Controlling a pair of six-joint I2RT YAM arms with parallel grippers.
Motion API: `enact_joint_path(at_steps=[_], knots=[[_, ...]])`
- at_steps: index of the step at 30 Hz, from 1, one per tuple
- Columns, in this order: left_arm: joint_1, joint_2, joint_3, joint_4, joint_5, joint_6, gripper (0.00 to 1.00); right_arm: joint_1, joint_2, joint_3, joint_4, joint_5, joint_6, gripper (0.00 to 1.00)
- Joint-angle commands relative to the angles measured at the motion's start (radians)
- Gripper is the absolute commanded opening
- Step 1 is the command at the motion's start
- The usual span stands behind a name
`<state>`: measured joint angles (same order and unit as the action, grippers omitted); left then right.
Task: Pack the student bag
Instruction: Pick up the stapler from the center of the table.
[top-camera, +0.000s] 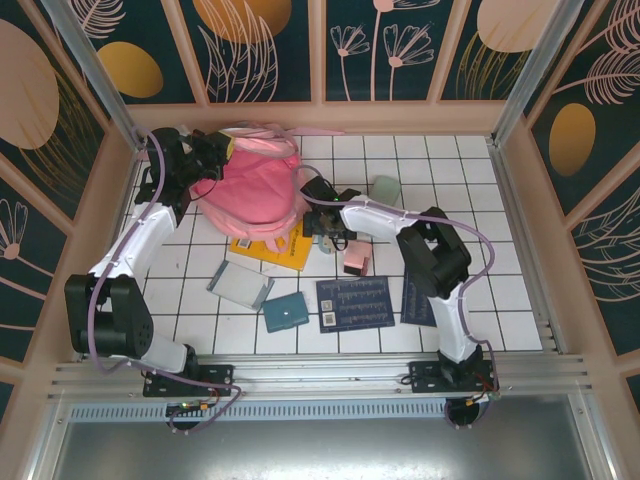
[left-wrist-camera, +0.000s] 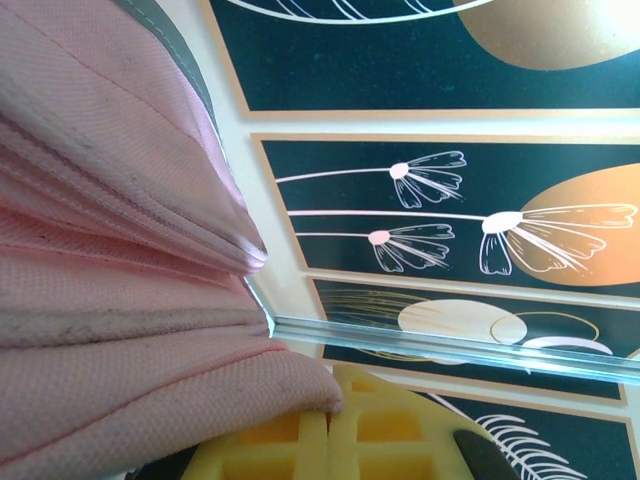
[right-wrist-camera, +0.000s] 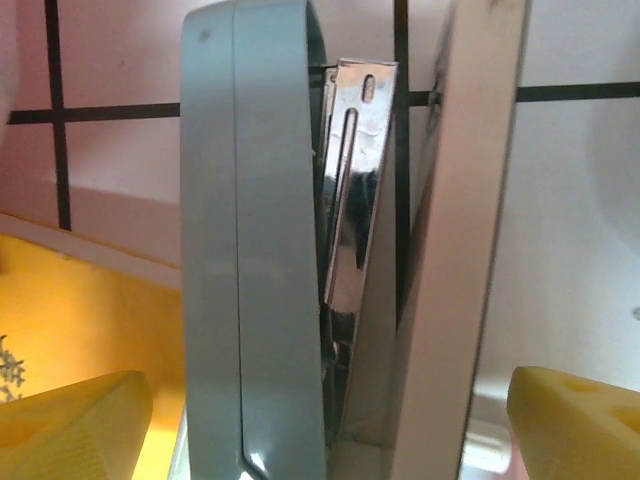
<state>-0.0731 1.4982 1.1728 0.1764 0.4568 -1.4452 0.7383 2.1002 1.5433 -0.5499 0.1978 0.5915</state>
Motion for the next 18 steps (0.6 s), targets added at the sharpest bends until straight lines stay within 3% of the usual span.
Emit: enact_joint_path(at_steps=[1, 8, 18], knots=[[-0.004, -0.002, 0.02, 0.099, 0.032, 0.009, 0.0, -0.01, 0.023, 0.025, -0.017, 0.038, 0.019, 0.84], [-0.004, -0.01, 0.02, 0.09, 0.026, 0.012, 0.0, -0.028, -0.012, -0.035, 0.043, 0.021, 0.015, 0.62], [-0.004, -0.019, 0.027, 0.074, 0.014, 0.01, 0.0, -0.058, -0.202, -0.164, 0.18, 0.008, -0.016, 0.56]])
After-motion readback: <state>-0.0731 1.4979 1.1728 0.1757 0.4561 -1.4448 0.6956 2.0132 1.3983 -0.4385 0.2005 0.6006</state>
